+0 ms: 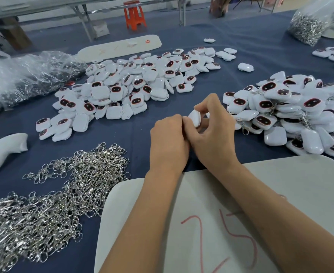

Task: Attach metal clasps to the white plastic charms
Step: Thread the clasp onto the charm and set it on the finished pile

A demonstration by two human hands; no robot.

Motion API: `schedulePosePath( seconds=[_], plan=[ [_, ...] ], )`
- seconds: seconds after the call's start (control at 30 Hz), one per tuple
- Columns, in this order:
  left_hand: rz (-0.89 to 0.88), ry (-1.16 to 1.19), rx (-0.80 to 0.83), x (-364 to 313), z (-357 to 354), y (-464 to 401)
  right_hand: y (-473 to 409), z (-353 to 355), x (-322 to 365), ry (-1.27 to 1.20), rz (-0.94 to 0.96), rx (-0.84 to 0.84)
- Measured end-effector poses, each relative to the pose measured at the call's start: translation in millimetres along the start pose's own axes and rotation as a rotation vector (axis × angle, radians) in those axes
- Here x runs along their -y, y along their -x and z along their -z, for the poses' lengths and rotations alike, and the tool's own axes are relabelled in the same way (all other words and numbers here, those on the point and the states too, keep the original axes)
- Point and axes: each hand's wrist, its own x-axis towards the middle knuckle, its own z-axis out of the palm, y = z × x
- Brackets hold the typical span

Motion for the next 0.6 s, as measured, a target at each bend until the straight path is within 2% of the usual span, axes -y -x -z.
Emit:
schedulePosePath(
  seconds=[0.1, 0.2, 0.37, 0.47, 0.6],
  plan=[
    [0.104, 0.311, -0.065, 5, -4, 2, 0, 2, 0, -0.231, -0.207, 0.02],
    [0.118, 0.564, -0.137, 7, -2, 2, -4, 7, -2, -0.504, -0.415, 0.033],
    [0.14, 0.85, -0.078, 13, -2, -3, -11, 10, -7, -0.731, -0.565, 0.079],
    [0.23, 1.018, -0.092, 13, -3, -3, -12, 12, -9, -0.829, -0.615, 0.112],
    [0.271, 1.101, -0.108, 13, -4, -3, -12, 13, -8, -0.905, -0.639, 0.157]
  ],
)
